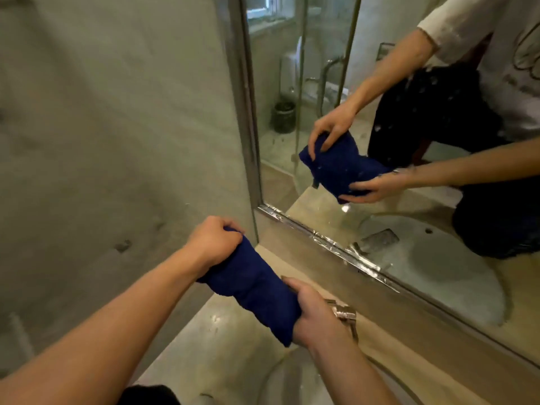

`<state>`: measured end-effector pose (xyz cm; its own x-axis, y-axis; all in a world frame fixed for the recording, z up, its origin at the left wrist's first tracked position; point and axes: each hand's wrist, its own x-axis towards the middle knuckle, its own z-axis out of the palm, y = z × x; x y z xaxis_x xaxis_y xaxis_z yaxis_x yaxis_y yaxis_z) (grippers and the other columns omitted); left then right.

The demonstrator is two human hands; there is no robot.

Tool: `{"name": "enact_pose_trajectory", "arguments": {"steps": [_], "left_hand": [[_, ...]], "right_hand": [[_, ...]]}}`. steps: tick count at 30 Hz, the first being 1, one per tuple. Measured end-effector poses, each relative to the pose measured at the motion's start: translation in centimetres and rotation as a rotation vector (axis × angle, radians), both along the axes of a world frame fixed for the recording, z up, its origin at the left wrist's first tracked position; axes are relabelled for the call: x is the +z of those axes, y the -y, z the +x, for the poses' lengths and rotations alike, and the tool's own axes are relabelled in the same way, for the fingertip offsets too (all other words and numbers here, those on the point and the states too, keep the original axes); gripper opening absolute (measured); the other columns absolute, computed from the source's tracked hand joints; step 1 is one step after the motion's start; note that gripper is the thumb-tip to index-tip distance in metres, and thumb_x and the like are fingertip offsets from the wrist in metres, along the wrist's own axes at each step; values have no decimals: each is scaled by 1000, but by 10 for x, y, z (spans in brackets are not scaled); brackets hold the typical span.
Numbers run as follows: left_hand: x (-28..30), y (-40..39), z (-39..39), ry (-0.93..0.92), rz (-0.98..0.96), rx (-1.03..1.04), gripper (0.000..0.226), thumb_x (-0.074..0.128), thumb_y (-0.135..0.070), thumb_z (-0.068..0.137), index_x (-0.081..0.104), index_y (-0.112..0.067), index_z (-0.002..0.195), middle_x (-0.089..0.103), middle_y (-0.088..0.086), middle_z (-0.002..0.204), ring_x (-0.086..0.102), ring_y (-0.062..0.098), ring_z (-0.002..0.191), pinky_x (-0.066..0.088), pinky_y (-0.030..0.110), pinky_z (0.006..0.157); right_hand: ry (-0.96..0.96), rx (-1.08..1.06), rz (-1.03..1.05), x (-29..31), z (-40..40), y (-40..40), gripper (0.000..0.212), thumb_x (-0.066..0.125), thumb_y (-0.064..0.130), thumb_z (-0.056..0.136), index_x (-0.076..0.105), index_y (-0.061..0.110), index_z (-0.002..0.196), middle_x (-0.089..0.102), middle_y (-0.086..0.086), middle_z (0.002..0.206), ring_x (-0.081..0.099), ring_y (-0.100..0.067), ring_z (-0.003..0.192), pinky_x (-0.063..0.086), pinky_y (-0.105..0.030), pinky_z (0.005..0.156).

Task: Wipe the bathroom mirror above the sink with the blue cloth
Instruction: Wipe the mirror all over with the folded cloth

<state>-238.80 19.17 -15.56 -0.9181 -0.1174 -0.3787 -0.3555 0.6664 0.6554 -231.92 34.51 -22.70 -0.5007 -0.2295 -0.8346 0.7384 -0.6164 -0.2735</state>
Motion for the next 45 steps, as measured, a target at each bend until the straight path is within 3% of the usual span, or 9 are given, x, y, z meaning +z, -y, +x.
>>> {"name": "enact_pose_trajectory", "arguments": {"steps": [4, 8, 17, 20, 24, 29, 35, 40, 45], "left_hand": [[-24, 40, -30, -13, 102, 115, 9, 62, -21, 91, 70, -24, 94, 67, -4, 96, 60, 16, 95, 42, 25, 80], [-32, 54, -57, -78, 40, 56, 24, 53, -10, 93, 66, -23, 108, 66, -6, 98, 57, 13, 93, 39, 23, 78], [-63, 22, -115, -84, 105, -56, 47, 46, -1, 91, 56, -25, 131, 66, 3, 123, 61, 23, 112, 39, 20, 81], [-80, 19, -124, -34, 265, -12, 53, 45, 3, 91, 49, -21, 138, 61, 3, 131, 56, 19, 118, 38, 21, 92], [-87, 13, -121, 26, 545, 122, 56, 38, 15, 91, 47, -17, 136, 61, 5, 121, 58, 17, 107, 45, 24, 89], [-89, 12, -119, 54, 539, 117, 59, 37, 13, 91, 43, -15, 142, 58, 7, 129, 56, 21, 114, 44, 35, 105], [-71, 1, -121, 123, 711, 329, 41, 34, 8, 97, 52, -18, 123, 63, 10, 103, 61, 22, 89, 52, 30, 78], [-98, -4, -119, 165, 820, 450, 53, 32, 14, 91, 50, -12, 134, 66, 13, 108, 66, 27, 97, 56, 37, 84], [-112, -1, -124, 177, 761, 371, 55, 38, 12, 90, 46, -16, 137, 64, 7, 114, 64, 23, 104, 54, 37, 92]], "right_hand": [[104, 45, 130, 5, -50, 31, 21, 57, 16, 90, 69, -1, 93, 71, -18, 84, 64, -34, 71, 49, -36, 62], [146, 63, 286, 11, -90, 53, 23, 58, 12, 87, 68, -2, 102, 70, -22, 102, 66, -40, 87, 49, -36, 62], [-368, 54, 1170, 15, -155, 79, 34, 57, 17, 92, 42, 14, 122, 61, -7, 117, 59, -27, 108, 46, -41, 95], [-473, 99, 1216, 6, -151, 84, 33, 56, 15, 93, 40, 13, 122, 58, -5, 115, 57, -23, 105, 42, -29, 82], [-556, 138, 1229, -11, -145, 95, 35, 55, 14, 93, 35, 18, 122, 58, -6, 117, 57, -23, 104, 47, -34, 85], [-620, 133, 1232, -16, -137, 91, 37, 53, 9, 93, 36, 19, 124, 59, -4, 118, 58, -22, 106, 48, -38, 89], [-664, 184, 1242, -5, -138, 89, 37, 52, 11, 95, 37, 15, 129, 61, -5, 118, 60, -24, 106, 48, -38, 89], [-708, 259, 1327, -19, -146, 85, 33, 51, 6, 94, 41, 11, 124, 60, -12, 118, 57, -27, 105, 32, -19, 72], [-758, 274, 1411, -30, -150, 89, 32, 51, 5, 93, 42, 11, 123, 61, -10, 117, 58, -27, 105, 39, -25, 77]]}}
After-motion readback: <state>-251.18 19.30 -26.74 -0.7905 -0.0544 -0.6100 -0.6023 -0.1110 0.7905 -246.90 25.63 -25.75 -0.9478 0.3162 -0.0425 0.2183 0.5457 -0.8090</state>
